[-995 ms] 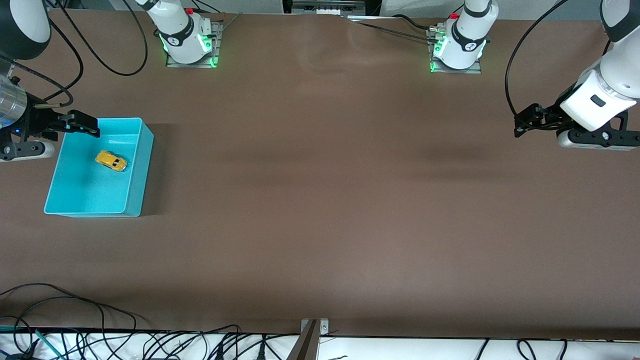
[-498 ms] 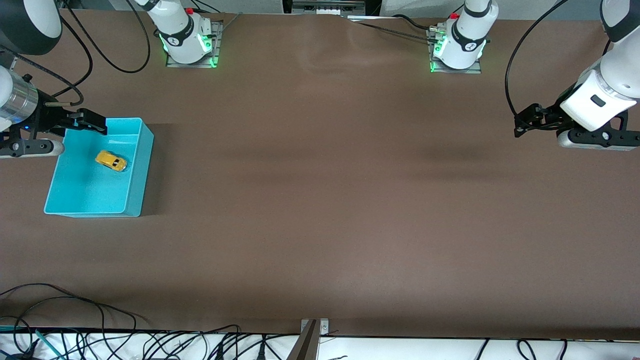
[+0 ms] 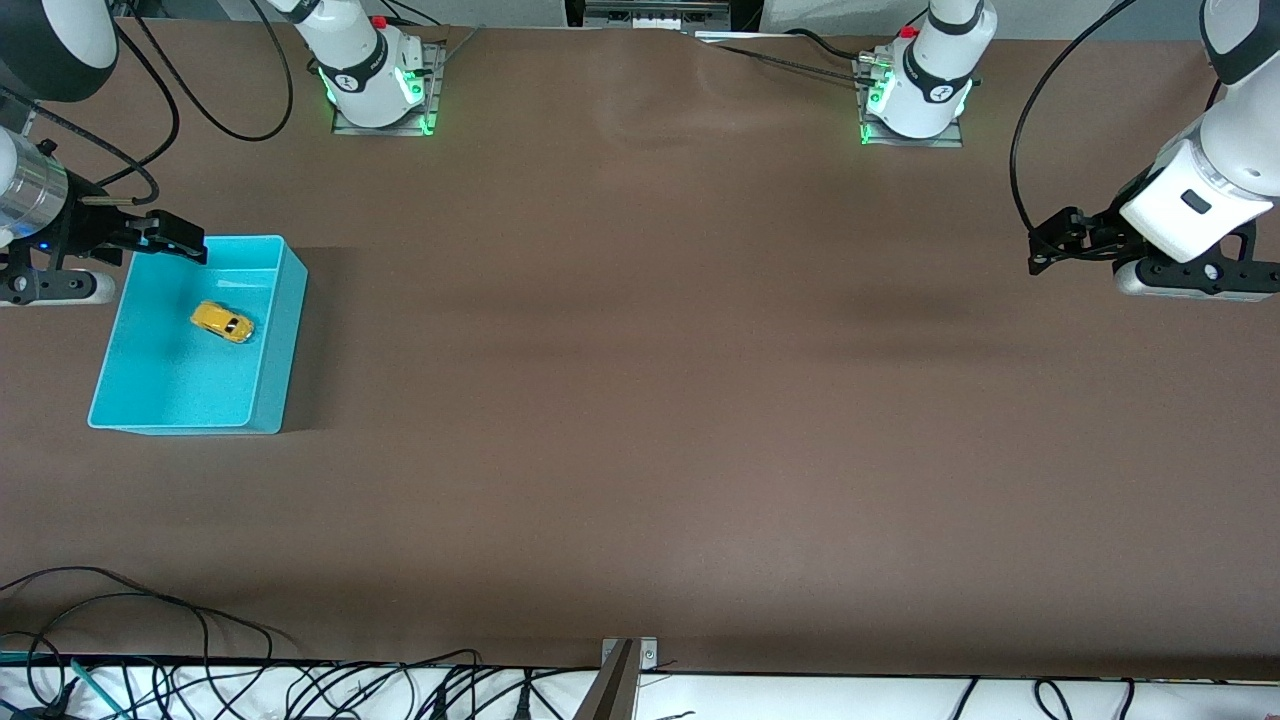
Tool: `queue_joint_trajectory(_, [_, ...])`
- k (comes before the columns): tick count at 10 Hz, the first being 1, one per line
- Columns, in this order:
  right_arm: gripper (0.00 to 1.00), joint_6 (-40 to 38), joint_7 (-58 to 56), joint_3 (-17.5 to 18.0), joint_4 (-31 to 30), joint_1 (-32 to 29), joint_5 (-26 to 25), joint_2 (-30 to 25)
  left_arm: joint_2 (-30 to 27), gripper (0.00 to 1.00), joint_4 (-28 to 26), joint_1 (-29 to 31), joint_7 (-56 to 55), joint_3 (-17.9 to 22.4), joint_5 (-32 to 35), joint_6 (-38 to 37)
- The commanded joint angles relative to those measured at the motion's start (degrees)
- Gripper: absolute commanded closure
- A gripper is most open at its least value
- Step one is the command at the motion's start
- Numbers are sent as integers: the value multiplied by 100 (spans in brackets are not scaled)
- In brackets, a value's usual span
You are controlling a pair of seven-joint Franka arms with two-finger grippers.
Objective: Wind up and store yellow beetle car
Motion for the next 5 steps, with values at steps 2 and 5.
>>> queue_joint_trajectory(2, [0, 121, 71, -111, -123, 102, 225, -98, 80, 0, 161, -30, -30, 10, 95, -49])
queue_joint_trajectory(5, [0, 121, 54, -120, -106, 93, 324, -89, 80, 0, 161, -30, -30, 10, 95, -49])
